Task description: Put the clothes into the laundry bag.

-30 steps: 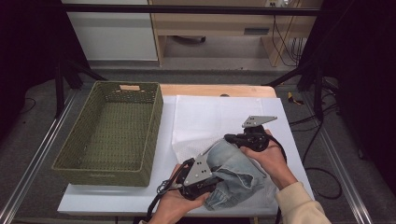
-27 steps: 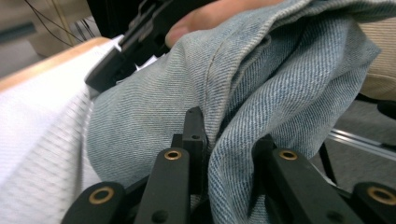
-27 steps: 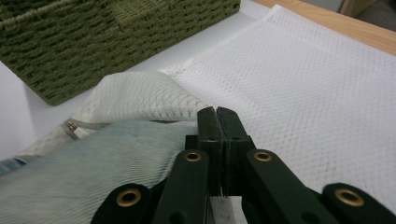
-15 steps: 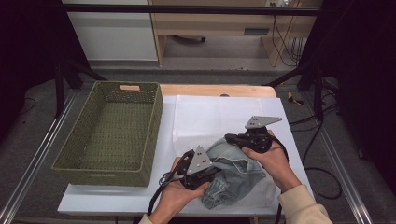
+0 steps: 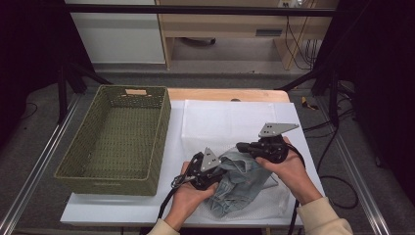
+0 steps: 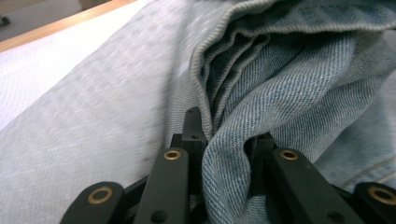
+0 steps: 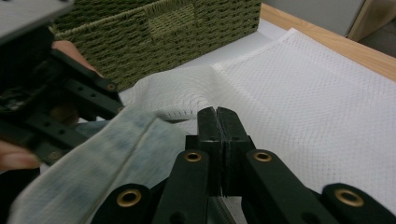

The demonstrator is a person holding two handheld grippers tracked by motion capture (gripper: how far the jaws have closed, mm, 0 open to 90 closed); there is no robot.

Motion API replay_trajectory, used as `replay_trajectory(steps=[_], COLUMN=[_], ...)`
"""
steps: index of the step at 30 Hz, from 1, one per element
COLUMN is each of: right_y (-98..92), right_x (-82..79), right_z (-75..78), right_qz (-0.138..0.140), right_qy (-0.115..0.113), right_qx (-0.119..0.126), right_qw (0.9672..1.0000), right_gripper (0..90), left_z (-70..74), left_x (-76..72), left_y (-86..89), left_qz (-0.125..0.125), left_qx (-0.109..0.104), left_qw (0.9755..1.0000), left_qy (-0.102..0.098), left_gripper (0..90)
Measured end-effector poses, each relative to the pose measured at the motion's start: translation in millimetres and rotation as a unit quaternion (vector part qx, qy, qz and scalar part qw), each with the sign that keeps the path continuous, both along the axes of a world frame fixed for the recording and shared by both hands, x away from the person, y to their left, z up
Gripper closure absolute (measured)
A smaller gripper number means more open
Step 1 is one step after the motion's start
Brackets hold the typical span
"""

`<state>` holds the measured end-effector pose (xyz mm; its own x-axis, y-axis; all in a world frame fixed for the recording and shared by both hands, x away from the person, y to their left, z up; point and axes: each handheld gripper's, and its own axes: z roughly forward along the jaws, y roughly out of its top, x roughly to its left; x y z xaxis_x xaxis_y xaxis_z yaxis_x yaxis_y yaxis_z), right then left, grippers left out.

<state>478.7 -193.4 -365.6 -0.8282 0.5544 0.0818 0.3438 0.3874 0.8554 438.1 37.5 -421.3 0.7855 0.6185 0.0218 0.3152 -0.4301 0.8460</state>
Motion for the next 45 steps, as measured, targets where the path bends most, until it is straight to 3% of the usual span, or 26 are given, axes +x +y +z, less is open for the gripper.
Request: replay_trajectory(steps=[6, 18, 26, 31, 34, 39, 42, 45], right_y=[-1.7, 1.8, 6.6, 3.6, -0.1, -4.1, -3.7, -3.5], right_x=[-6.6, -16.0, -26.3, -28.8, -30.7, -31.1, -27.9, -24.6], right_z=[4.7, 20.7, 26.6, 23.9, 21.8, 16.3, 5.0, -10.1], right_qz=[0.002, 0.002, 0.010, 0.009, 0.010, 0.005, -0.004, -0.014], right_qy=[-0.004, -0.012, -0.021, -0.018, -0.016, -0.015, -0.007, 0.001], right_qx=[-0.004, -0.008, -0.008, -0.007, -0.003, 0.003, -0.001, -0.009], right_qw=[1.0000, 0.9999, 0.9997, 0.9998, 0.9998, 0.9999, 1.0000, 0.9999], right_gripper=[89.7, 89.7, 89.8, 89.8, 89.7, 89.8, 89.7, 89.7], left_z=[-9.4, -12.6, -11.7, -5.5, -0.8, -1.8, -11.7, -17.3], left_x=[9.0, 7.3, 7.9, 7.1, 4.1, 7.1, 12.4, 12.0], left_y=[3.4, -5.2, -9.6, -10.7, -13.5, -16.7, -20.0, -18.3], left_qz=[0.016, 0.025, 0.050, 0.075, 0.085, 0.111, 0.100, 0.088], left_qx=[-0.014, -0.006, 0.000, -0.010, -0.009, -0.021, -0.019, -0.022], left_qw=[0.9995, 0.9996, 0.9987, 0.9971, 0.9961, 0.9925, 0.9944, 0.9957], left_qy=[0.024, 0.015, 0.014, 0.002, -0.024, -0.047, -0.028, -0.022], left_gripper=[74.7, 73.9, 74.2, 74.6, 74.9, 74.8, 72.0, 57.7])
